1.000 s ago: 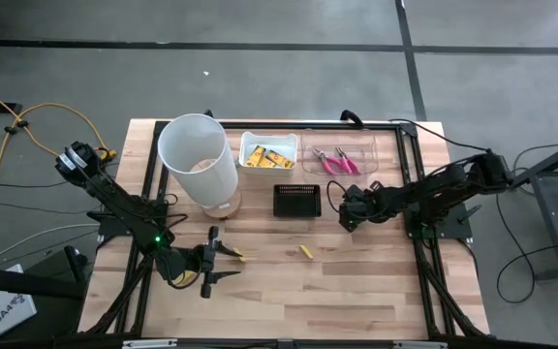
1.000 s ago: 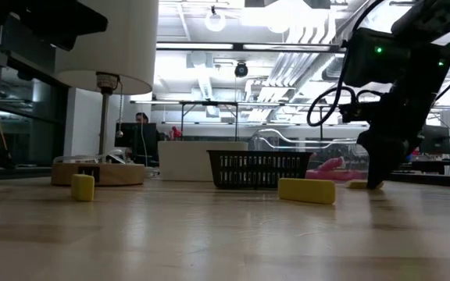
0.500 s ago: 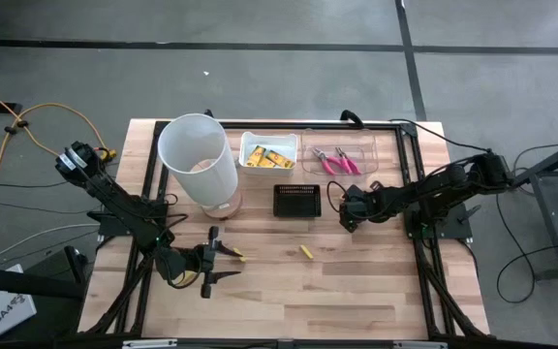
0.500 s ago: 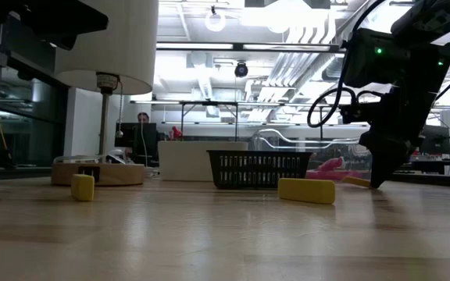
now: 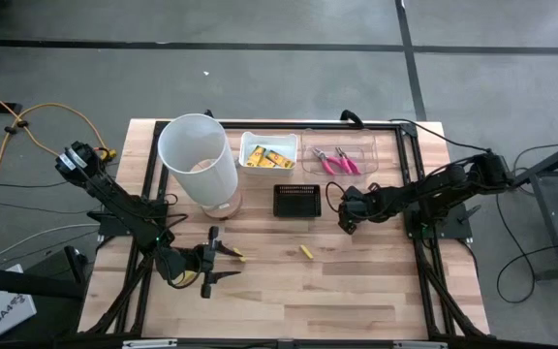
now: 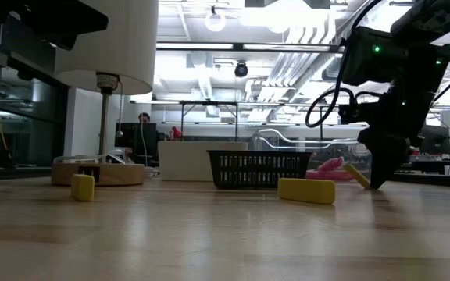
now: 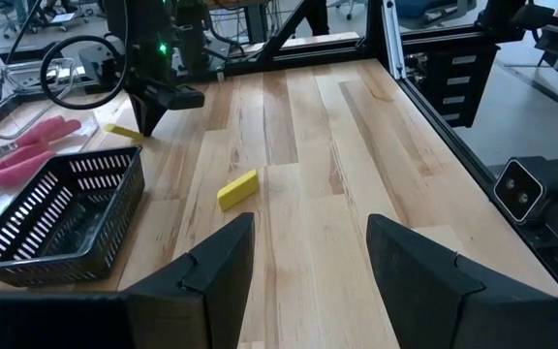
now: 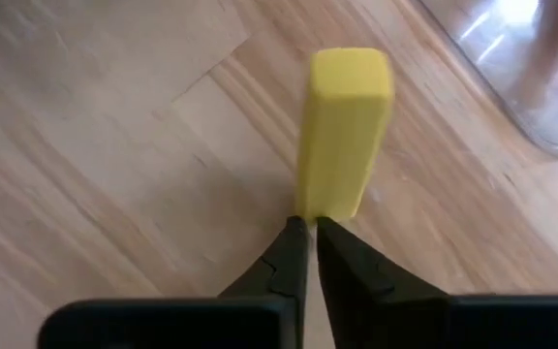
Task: Pick & Place School Supplies
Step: Put the yellow eraser into the black bin
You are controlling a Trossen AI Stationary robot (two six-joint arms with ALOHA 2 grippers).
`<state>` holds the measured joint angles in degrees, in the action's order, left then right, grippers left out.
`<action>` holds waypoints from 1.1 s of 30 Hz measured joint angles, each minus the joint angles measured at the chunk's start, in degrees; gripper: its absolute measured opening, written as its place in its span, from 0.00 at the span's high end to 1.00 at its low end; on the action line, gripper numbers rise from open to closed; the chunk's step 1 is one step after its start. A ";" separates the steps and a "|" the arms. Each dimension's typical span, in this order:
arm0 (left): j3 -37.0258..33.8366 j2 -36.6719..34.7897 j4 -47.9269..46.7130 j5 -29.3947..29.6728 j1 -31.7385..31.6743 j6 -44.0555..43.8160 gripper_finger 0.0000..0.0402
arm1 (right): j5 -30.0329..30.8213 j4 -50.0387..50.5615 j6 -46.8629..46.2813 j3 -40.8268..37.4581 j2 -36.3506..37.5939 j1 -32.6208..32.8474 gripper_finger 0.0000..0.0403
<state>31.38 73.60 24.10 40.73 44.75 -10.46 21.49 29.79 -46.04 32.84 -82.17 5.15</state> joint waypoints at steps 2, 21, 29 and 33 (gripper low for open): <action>0.00 0.00 0.00 0.00 0.00 0.00 0.52 | -0.59 -0.40 0.29 0.00 0.00 0.00 0.98; 0.00 0.00 -0.02 -0.02 0.00 0.00 0.52 | -0.61 -0.51 0.90 0.00 0.00 -0.33 0.83; 0.00 0.00 -0.03 -0.01 0.00 0.00 0.52 | 0.62 -0.21 2.79 0.02 0.00 -0.33 0.74; 0.00 0.00 -0.03 -0.01 0.00 0.00 0.52 | 0.85 -0.02 4.27 0.04 0.00 -0.33 0.67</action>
<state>31.38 73.60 24.07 40.72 44.75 -10.46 22.34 29.77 -41.77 32.88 -82.17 4.82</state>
